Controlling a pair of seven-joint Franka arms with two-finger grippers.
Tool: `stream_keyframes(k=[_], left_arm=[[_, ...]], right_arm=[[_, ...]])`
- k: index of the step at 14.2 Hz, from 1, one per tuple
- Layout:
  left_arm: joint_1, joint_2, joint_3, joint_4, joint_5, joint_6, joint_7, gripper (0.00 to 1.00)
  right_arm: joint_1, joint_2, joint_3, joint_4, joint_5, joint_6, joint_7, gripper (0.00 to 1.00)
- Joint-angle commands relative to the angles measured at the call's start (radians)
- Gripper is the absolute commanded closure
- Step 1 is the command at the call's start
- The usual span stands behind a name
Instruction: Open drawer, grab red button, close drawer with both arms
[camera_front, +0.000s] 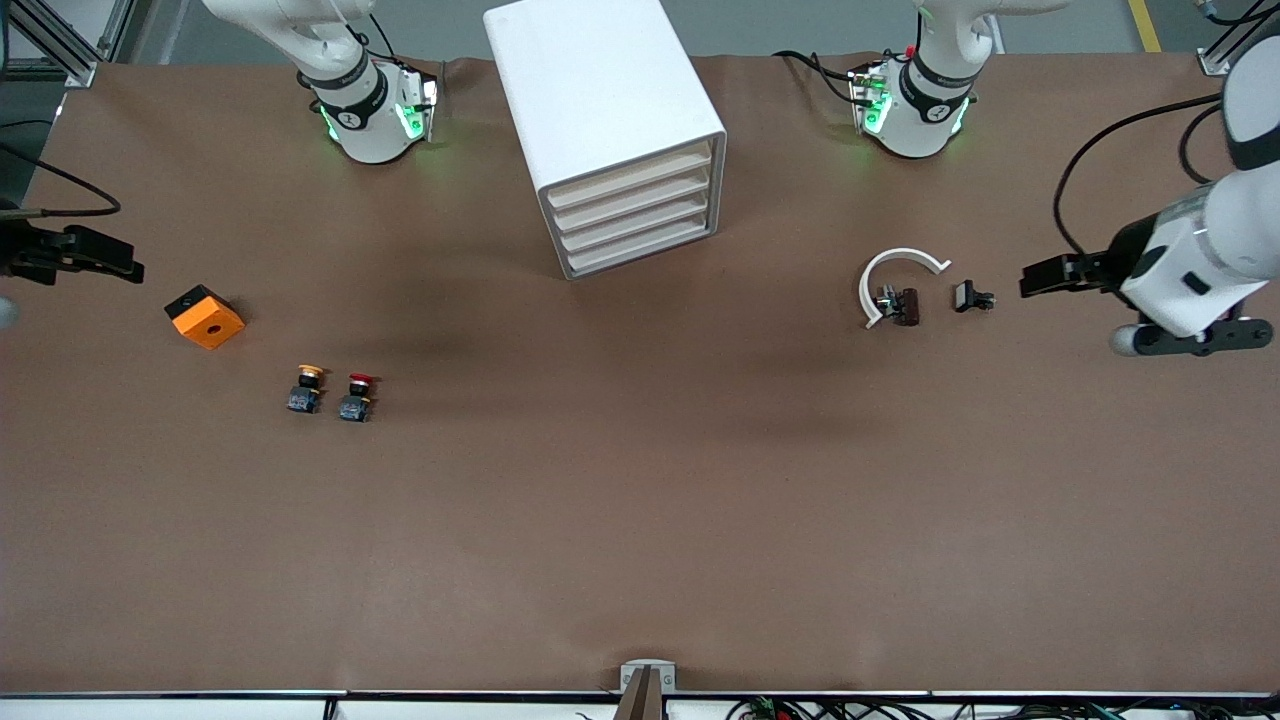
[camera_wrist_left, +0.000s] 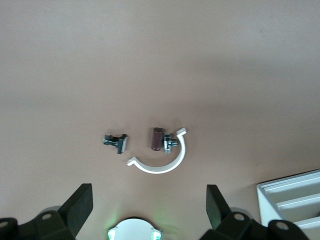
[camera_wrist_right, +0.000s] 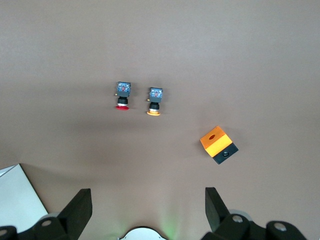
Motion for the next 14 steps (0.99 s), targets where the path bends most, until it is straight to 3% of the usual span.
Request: stream_keyframes(k=[1,6,10,14], left_arm=[[-0.061,-0.087,0.086,-0.079,0.029,0.026,0.074,0.00],[-0.044,-0.323,0.075,-0.351,0.064,0.208,0.111,0.00],[0.063,-0.335,-0.067,-0.314,0.064,0.208,0.114,0.00],[0.062,-0.330,-0.071,-0.244,0.064,0.193,0.114,0.00]], right_arm=[[-0.041,0.024,0.011,0.058,-0.016,-0.031,-0.020,0.00],[-0.070,0.028,0.009,0.089,-0.010,-0.033,-0.009,0.00],[-0.073,0.027,0.014,0.114,0.001,-0.037,-0.005,0.00],[-0.073,0.008,0.014,0.114,0.022,-0.057,-0.005,0.00]])
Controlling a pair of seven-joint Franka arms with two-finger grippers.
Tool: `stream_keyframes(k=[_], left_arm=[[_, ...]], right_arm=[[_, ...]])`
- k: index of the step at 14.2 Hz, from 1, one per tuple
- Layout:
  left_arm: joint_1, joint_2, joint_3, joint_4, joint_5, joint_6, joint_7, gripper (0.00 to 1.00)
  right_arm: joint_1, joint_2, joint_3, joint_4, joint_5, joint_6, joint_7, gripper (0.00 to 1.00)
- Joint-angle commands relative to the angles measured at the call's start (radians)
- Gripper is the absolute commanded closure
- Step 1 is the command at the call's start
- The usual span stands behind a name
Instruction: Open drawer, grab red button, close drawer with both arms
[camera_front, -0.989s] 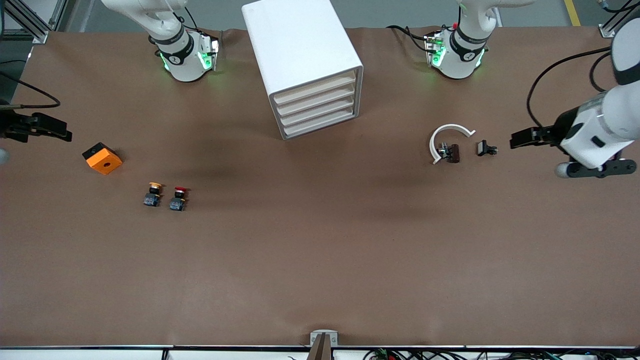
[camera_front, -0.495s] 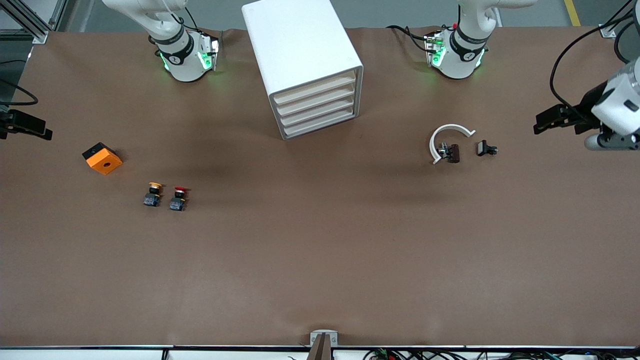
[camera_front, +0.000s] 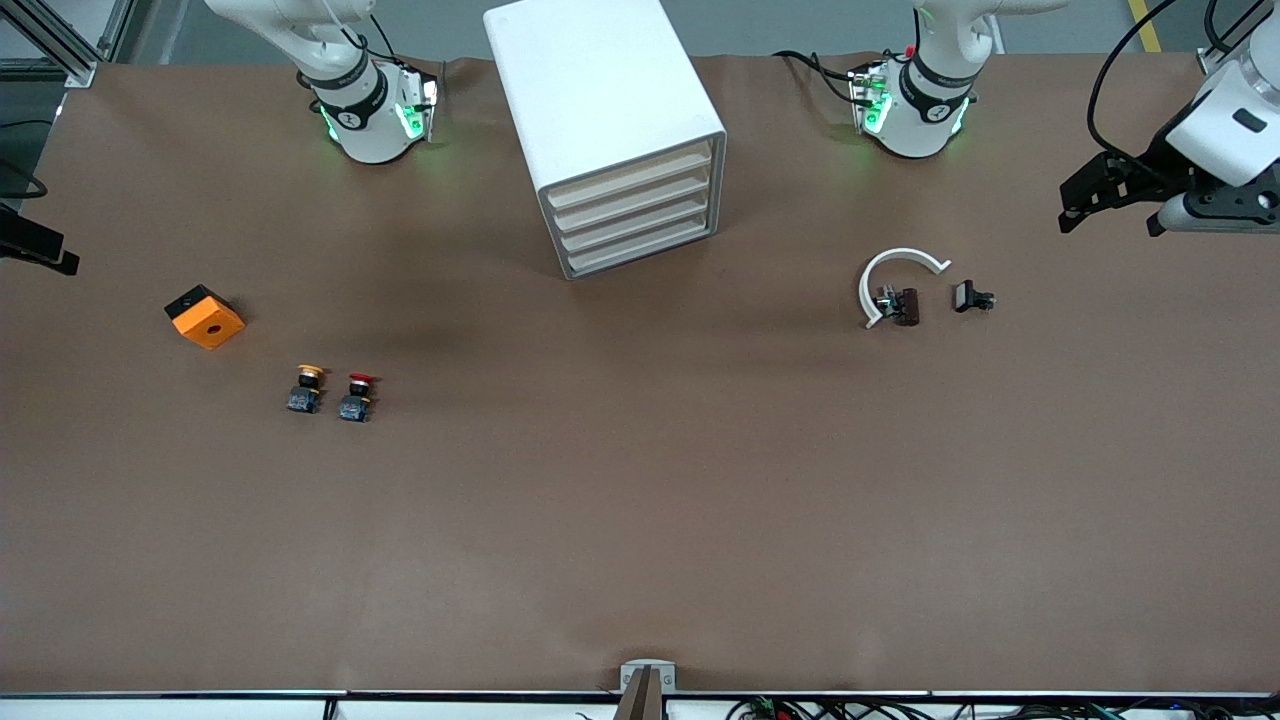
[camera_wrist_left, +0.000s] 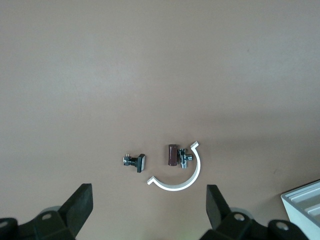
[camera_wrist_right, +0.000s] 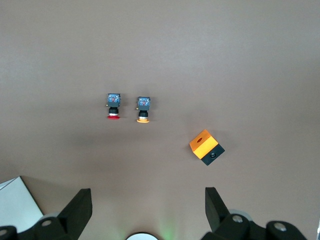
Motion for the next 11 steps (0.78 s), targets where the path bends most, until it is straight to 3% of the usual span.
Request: stream_keyframes(k=[1,6,11], left_arm=[[0.017,0.001,-0.010,0.046,0.019,-0.009,0.012,0.00],[0.015,0.023,-0.009,0.083,0.005,-0.077,-0.002,0.00],[0.012,0.032,-0.009,0.083,0.004,-0.092,-0.005,0.00]], right_arm=[[-0.017,-0.020,0.012,0.027,0.019,-0.035,0.003,0.00],[-0.011,-0.079,0.018,-0.005,0.025,-0.087,0.107,0.00],[-0.008,-0.253,0.023,-0.247,0.043,0.032,0.104,0.00]])
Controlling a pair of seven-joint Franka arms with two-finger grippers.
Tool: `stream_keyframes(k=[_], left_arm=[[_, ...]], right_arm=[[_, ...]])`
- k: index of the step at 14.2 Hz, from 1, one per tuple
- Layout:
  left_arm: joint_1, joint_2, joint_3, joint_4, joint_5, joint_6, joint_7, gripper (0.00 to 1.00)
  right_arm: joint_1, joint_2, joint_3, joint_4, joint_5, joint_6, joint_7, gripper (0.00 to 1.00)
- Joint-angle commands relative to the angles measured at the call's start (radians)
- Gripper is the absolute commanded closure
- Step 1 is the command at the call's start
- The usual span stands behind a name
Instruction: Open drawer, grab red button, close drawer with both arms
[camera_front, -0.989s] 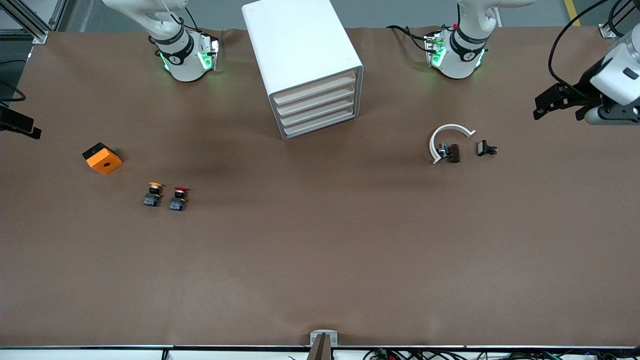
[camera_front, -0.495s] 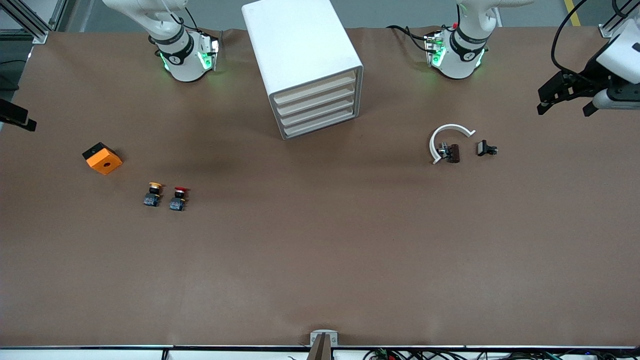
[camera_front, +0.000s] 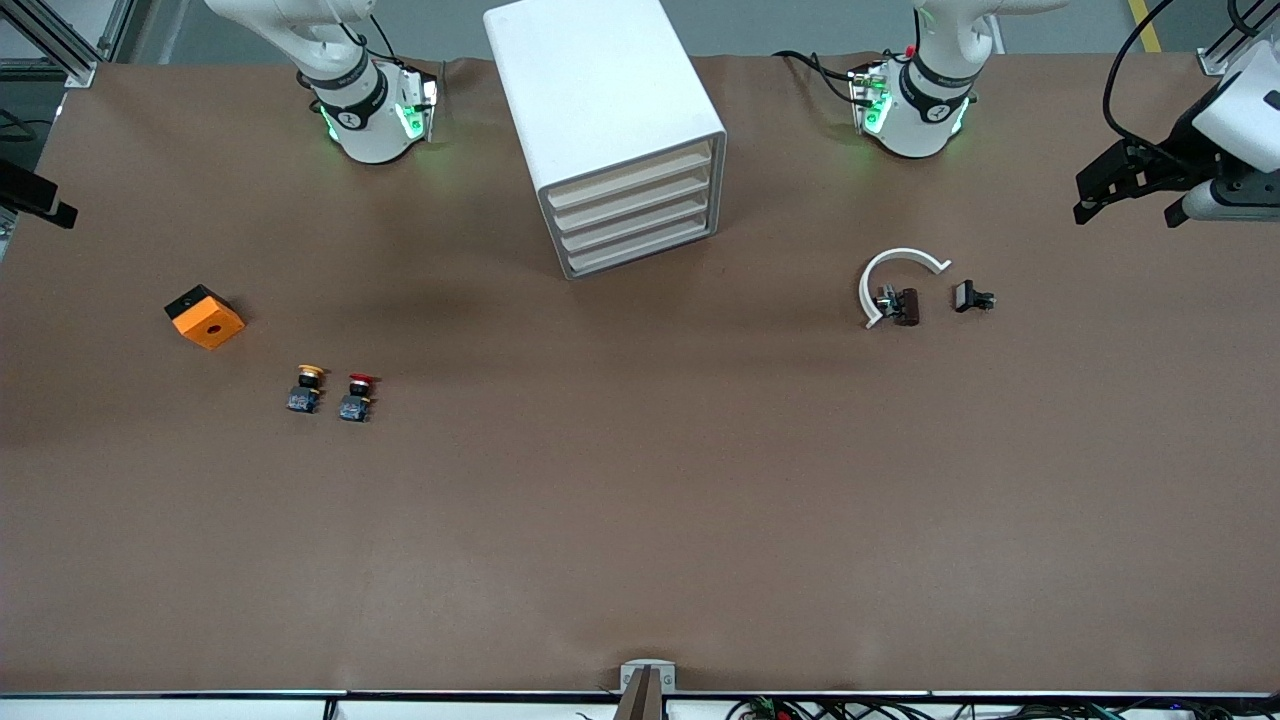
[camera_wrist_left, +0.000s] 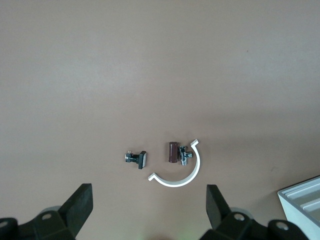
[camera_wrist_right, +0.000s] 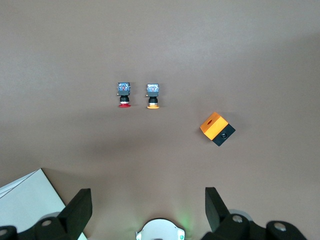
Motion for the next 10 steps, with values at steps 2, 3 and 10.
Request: stream_keyframes(k=[2,3,10], left_arm=[[0.006,0.013,-0.010,0.029,0.004,-0.030,-0.003,0.00],[0.007,0.013,-0.009,0.027,0.003,-0.032,-0.001,0.00],[0.006,0.021,-0.010,0.042,0.002,-0.038,-0.069,0.00]], right_arm=[[-0.002,-0.144,0.015,-0.177,0.015,0.073,0.020,0.00],[-0.002,-0.157,0.018,-0.189,0.013,0.075,0.023,0.00],[-0.016,-0.169,0.045,-0.195,0.010,0.083,0.031,0.00]])
